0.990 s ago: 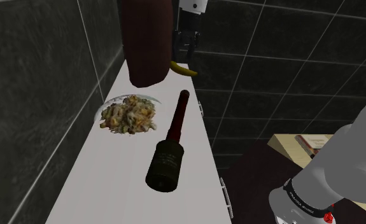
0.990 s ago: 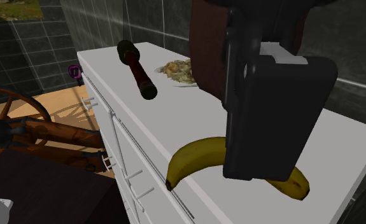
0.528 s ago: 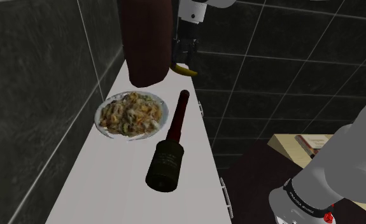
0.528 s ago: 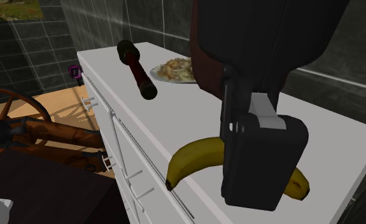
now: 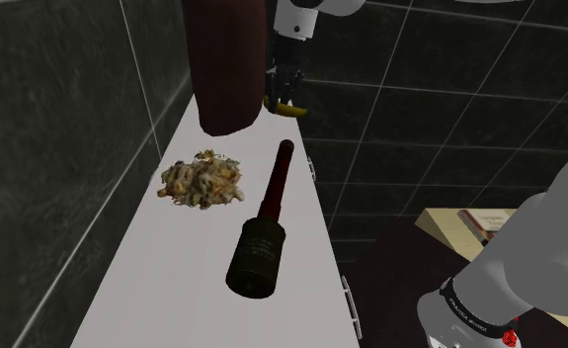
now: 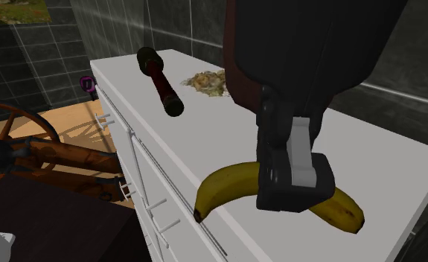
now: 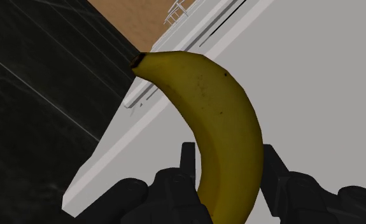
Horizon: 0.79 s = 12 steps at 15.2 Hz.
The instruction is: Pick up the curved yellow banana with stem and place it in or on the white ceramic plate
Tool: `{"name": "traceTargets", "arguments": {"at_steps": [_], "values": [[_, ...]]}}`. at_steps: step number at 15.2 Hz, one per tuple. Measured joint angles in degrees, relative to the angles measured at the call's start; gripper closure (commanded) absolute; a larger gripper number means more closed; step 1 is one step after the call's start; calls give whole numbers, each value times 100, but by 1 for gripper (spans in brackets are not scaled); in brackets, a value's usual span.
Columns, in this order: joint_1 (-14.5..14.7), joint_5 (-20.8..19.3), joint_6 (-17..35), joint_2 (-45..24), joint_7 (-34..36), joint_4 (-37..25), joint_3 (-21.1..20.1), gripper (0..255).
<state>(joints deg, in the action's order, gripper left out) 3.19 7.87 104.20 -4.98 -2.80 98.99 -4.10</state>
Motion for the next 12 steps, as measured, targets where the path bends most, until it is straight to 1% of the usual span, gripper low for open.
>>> {"name": "traceTargets", "arguments": {"at_steps": [7, 12], "values": [[5, 2, 1, 9, 5, 9, -4, 255], [6, -6, -295, 5, 48, -285, -6, 255]]}}
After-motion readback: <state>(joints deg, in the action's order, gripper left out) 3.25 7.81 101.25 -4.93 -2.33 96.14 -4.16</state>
